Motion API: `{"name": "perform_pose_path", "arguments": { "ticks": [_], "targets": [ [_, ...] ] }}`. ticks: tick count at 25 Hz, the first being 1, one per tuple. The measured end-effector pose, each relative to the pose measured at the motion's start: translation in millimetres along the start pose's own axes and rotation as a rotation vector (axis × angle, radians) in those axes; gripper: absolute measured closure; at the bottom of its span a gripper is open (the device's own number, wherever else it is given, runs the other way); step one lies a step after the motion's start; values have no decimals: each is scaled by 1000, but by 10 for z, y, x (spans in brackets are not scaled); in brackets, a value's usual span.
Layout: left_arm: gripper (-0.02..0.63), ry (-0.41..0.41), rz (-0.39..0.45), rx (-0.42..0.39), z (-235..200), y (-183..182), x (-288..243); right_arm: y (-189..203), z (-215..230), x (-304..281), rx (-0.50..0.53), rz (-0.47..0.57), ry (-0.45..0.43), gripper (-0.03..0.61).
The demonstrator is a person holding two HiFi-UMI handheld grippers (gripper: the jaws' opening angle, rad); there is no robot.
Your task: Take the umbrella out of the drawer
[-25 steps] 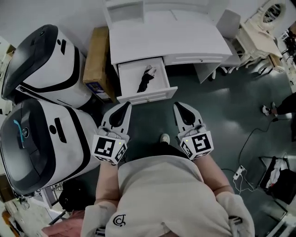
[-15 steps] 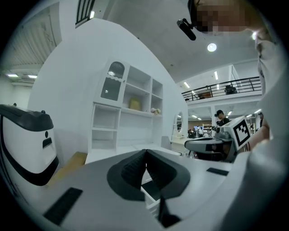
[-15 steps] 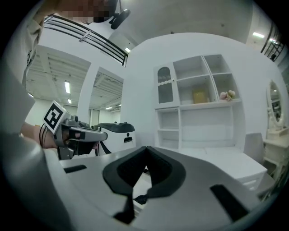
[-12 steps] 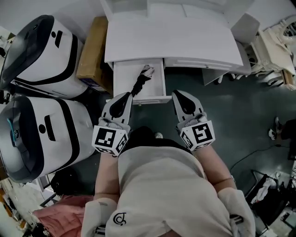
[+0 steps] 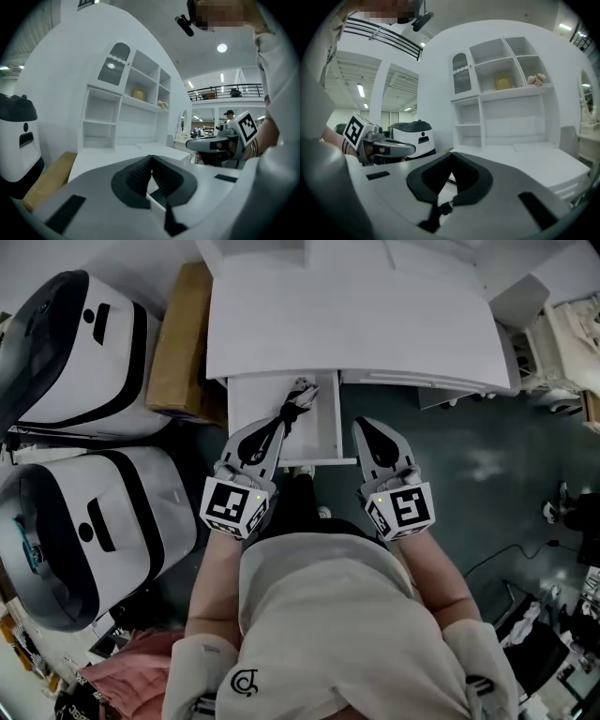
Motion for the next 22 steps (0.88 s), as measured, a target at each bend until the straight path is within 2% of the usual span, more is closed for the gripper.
{"name": "perform_pose_path", "arguments": {
  "ticks": [3, 6, 9, 12, 17, 22],
  "targets": [
    [603, 53, -16, 28, -227, 149, -283, 55, 118, -308, -17, -20, -7, 572],
    [601, 62, -44, 27, -495, 342, -570, 114, 196, -673, 17, -32, -22, 572],
    [601, 63, -130, -6, -671, 627, -806, 189, 234, -935, 54, -49, -33, 572],
    [589, 106, -232, 10, -781, 931, -1045, 281, 265, -1112, 49, -73, -38, 572],
    [413, 214, -436, 94, -866, 1550, -1413, 517, 324, -1269, 11, -137, -13, 572],
    [316, 250, -592, 88, -958, 2025, -1732, 684, 465, -1384, -14, -177, 22, 572]
  ]
}}
Point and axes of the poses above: the fingertips, and each gripper's own axes: x backward along the fingers, z to its right, y out of its underside, the point moved 8 cm from there along x, backward along the fingers, and after that the axes turned 1 degree about -x, right-handed, at the moved point
